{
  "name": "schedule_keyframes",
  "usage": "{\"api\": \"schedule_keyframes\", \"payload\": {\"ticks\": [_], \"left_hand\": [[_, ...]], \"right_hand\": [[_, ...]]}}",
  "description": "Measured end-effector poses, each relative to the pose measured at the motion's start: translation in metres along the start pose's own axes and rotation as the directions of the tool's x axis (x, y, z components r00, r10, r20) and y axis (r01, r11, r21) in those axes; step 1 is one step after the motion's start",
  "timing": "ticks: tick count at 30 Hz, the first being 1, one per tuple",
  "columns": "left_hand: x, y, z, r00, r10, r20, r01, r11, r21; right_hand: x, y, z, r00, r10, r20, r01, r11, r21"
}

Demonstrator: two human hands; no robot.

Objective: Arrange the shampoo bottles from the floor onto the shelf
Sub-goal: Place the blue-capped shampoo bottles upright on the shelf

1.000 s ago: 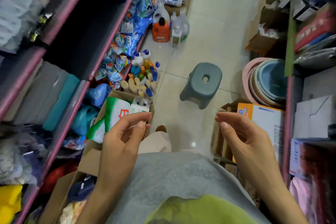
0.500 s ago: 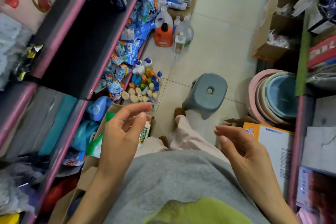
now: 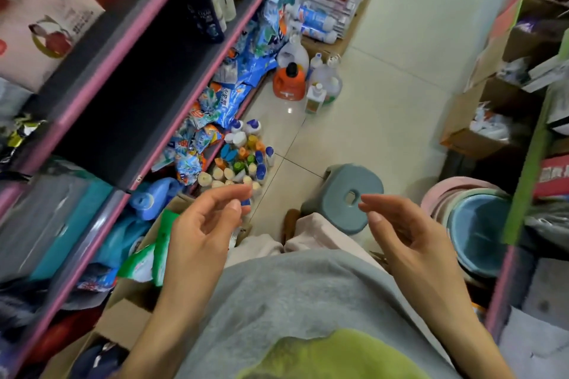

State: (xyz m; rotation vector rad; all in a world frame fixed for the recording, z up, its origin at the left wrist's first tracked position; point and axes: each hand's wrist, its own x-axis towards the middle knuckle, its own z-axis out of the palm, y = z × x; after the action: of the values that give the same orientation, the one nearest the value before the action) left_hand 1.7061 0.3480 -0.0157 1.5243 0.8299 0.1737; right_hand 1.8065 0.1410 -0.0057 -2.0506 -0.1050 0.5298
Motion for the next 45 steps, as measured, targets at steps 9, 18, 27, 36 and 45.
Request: {"api": "schedule_keyframes", "payload": {"ticks": [9, 18, 27, 36, 45], "left_hand": [[0.017, 0.012, 0.013, 0.993, -0.101, -0.054, 0.099, 0.994, -0.046], [0.045, 0.023, -0.014, 0.995, -0.062, -0.075, 0.056, 0.995, -0.077], [0.08, 0.025, -0.039, 0.993, -0.001, -0.116, -0.003, 0.999, -0.036], [0.122, 0.041, -0.027, 0.984, -0.005, -0.18, -0.001, 0.999, -0.036], [0.185, 0.065, 0.026, 0.917, -0.126, -0.377, 0.052, 0.978, -0.201]], "right_hand": [[0.061, -0.023, -0.004, 0.994, -0.06, 0.091, 0.062, 0.998, -0.015], [0.082, -0.044, 0.023, 0.993, -0.06, 0.101, 0.061, 0.998, -0.009], [0.08, -0.049, 0.042, 0.99, -0.044, 0.135, 0.053, 0.997, -0.063], [0.141, -0.061, 0.036, 0.982, -0.052, 0.183, 0.065, 0.996, -0.067], [0.277, -0.113, 0.025, 0.911, -0.128, 0.391, 0.186, 0.976, -0.113]]}}
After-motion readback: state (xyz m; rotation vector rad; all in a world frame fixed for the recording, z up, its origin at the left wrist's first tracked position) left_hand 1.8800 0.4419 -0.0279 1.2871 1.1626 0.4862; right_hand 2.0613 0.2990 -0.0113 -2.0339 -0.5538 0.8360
